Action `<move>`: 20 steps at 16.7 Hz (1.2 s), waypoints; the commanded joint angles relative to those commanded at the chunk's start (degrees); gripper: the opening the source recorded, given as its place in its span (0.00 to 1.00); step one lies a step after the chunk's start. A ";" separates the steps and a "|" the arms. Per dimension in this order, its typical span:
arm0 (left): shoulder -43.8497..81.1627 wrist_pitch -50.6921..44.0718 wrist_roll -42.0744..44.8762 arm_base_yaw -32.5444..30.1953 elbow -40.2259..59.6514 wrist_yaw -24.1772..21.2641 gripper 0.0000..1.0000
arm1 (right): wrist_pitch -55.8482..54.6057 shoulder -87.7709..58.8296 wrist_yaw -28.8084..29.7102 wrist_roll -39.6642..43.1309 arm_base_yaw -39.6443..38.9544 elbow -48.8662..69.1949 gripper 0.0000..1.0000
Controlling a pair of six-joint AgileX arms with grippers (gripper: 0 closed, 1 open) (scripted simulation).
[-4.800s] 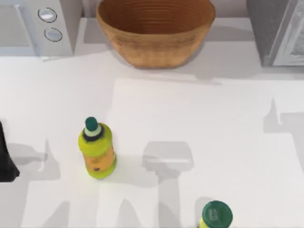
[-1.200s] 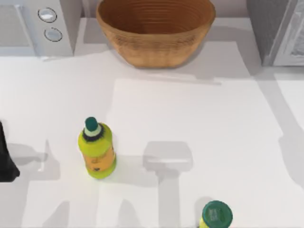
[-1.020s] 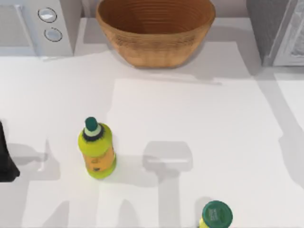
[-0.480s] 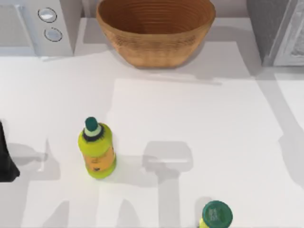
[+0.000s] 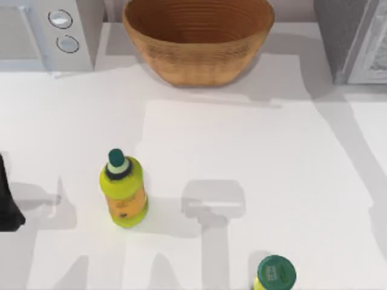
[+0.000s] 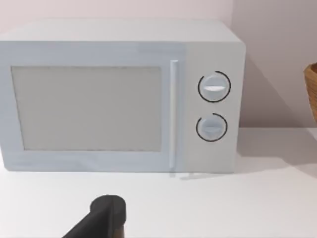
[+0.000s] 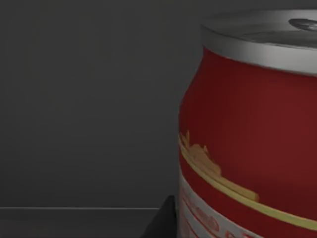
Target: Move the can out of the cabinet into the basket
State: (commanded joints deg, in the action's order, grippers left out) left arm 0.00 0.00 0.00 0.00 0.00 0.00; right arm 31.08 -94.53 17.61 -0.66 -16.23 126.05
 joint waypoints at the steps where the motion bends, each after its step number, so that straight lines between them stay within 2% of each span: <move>1: 0.00 0.00 0.00 0.00 0.00 0.00 1.00 | 1.89 3.02 1.15 -0.01 -1.18 -0.91 0.00; 6: 0.00 0.00 0.00 0.00 0.00 0.00 1.00 | 9.06 13.37 5.49 -0.02 -5.75 -4.30 0.00; 13: 0.00 0.00 0.00 0.00 0.00 0.00 1.00 | 8.46 14.97 5.09 -0.11 -5.40 -6.38 0.00; 16: 0.00 0.00 0.00 0.00 0.00 0.00 1.00 | 5.61 20.45 3.46 -0.06 -4.08 -13.62 0.00; 20: 0.00 0.00 0.00 0.00 0.00 0.00 1.00 | -0.26 32.32 0.10 0.09 -0.84 -31.75 0.00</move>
State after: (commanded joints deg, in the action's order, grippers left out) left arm 0.00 0.00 0.00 0.00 0.00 0.00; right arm 30.82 -62.22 17.71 -0.56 -17.07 94.30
